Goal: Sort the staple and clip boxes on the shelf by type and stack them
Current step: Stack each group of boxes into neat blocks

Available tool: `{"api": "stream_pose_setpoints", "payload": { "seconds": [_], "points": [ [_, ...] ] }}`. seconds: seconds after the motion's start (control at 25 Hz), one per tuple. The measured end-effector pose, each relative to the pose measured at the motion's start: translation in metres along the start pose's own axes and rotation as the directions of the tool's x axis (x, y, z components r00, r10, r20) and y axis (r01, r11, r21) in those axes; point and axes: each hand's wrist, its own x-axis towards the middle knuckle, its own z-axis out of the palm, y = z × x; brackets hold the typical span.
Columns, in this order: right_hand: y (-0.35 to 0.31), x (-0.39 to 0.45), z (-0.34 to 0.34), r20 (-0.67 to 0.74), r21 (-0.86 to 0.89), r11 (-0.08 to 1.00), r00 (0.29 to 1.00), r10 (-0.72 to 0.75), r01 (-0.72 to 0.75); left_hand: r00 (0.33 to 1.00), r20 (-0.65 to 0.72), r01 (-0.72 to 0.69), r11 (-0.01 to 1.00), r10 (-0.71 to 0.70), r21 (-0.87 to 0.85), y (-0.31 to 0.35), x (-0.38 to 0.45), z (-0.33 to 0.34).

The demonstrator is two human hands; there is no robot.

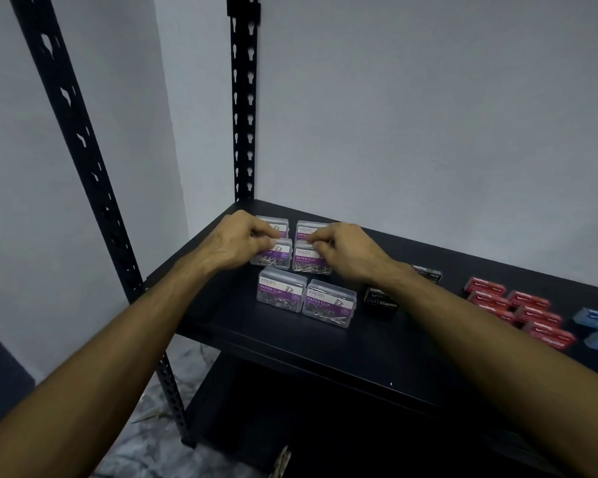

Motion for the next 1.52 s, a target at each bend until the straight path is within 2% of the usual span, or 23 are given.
{"api": "stream_pose_setpoints", "payload": {
  "seconds": [0.24, 0.6, 0.96, 1.08, 1.28, 1.4, 1.52],
  "points": [
    [0.007, -0.011, -0.005, 0.007, 0.019, 1.000, 1.000, 0.008, -0.008, 0.998, 0.055, -0.002, 0.999, 0.003, -0.033, 0.004, 0.000, 0.004],
    [0.005, -0.044, -0.022, 0.052, 0.003, 1.000, 0.998, 0.026, -0.026, 0.971, 0.230, -0.038, 0.995, 0.060, -0.097, 0.020, -0.010, 0.003],
    [0.000, -0.059, -0.022, 0.037, -0.025, 0.999, 0.999, 0.023, -0.022, 0.954, 0.285, -0.072, 0.992, 0.098, -0.101, 0.027, -0.016, -0.001],
    [-0.003, -0.063, -0.023, 0.032, -0.039, 0.999, 0.999, 0.002, -0.001, 0.942, 0.308, -0.116, 0.991, 0.131, -0.066, 0.025, -0.018, -0.003],
    [-0.005, -0.071, -0.020, 0.147, -0.169, 0.984, 0.989, -0.025, 0.050, 0.859, 0.505, -0.152, 0.984, 0.088, 0.087, 0.024, -0.020, -0.006],
    [-0.005, -0.070, -0.016, 0.145, -0.189, 0.979, 0.988, -0.044, 0.071, 0.867, 0.490, -0.181, 0.973, 0.089, 0.144, 0.026, -0.020, 0.001],
    [-0.005, -0.070, -0.016, 0.138, -0.179, 0.981, 0.989, -0.055, 0.080, 0.890, 0.441, -0.193, 0.972, 0.118, 0.130, 0.026, -0.021, 0.004]
  ]
}}
